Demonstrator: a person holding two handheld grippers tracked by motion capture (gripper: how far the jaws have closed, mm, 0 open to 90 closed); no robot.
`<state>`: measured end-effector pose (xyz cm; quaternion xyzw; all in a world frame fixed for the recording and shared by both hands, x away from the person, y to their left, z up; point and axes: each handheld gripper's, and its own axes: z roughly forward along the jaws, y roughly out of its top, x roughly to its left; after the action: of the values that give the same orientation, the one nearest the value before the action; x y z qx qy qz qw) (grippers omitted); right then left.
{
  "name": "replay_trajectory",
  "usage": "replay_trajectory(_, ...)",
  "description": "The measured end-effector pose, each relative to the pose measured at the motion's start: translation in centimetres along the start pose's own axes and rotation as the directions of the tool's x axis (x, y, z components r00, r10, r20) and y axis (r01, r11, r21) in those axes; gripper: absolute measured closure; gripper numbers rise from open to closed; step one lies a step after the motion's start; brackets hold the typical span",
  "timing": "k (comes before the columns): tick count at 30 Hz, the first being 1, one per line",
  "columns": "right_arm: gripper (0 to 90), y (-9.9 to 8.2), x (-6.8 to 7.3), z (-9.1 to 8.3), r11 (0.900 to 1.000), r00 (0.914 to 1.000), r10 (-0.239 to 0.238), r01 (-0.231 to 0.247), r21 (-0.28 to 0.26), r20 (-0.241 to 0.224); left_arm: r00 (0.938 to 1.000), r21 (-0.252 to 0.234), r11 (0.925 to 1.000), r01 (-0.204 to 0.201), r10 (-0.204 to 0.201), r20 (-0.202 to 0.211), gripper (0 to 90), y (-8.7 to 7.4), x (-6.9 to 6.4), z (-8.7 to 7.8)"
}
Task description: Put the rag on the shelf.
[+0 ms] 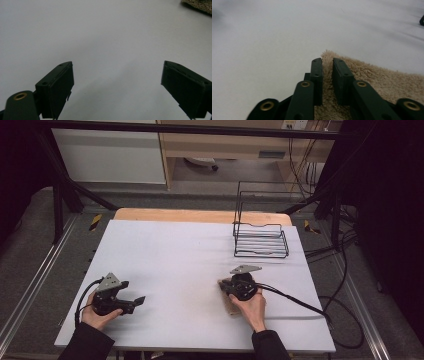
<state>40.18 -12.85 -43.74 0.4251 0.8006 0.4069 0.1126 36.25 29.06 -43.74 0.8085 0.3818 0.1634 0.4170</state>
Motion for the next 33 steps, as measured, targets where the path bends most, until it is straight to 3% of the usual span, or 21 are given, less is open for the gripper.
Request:
replay_trajectory(1,69.0,0.1,0.0,-0.3,0.9999,0.9999,-0.003,0.003,-0.016,-0.013,1.0000,0.001,1.0000,0.000,0.000,0.000,11.2,0.0,0.0,0.0)
replay_trajectory(4,65.4,0.5,-0.2,-1.0,0.9993,0.9996,-0.016,0.015,-0.034,-0.024,1.0000,0.002,1.0000,0.002,-0.002,0.000,11.1,0.0,0.0,0.1)
replay_trajectory(7,51.2,1.0,-0.7,-2.4,0.9981,0.9991,-0.042,0.042,-0.045,-0.011,1.0000,0.004,1.0000,-0.001,0.001,-0.006,10.7,0.0,0.0,0.1)
replay_trajectory(19,16.8,-1.0,-4.2,-4.6,0.9989,0.9998,-0.018,0.018,-0.043,0.010,1.0000,0.018,0.9998,0.004,-0.004,-0.001,9.4,0.4,-0.6,0.9)
replay_trajectory(21,11.7,-1.4,-4.9,-5.0,0.9995,1.0000,0.003,-0.003,-0.031,0.007,1.0000,0.021,0.9998,0.001,-0.001,0.001,9.2,0.5,-0.7,0.9)
replay_trajectory(27,4.5,-2.8,-6.7,-6.2,0.9991,0.9996,0.027,-0.027,-0.033,0.007,0.9999,0.019,0.9998,-0.003,0.003,0.016,8.7,0.8,-1.3,1.3)
replay_trajectory(33,2.1,-3.9,-7.6,-6.8,0.9985,0.9992,0.040,-0.040,-0.038,-0.001,0.9995,0.010,0.9999,0.006,-0.006,0.032,8.7,1.6,-1.9,1.6)
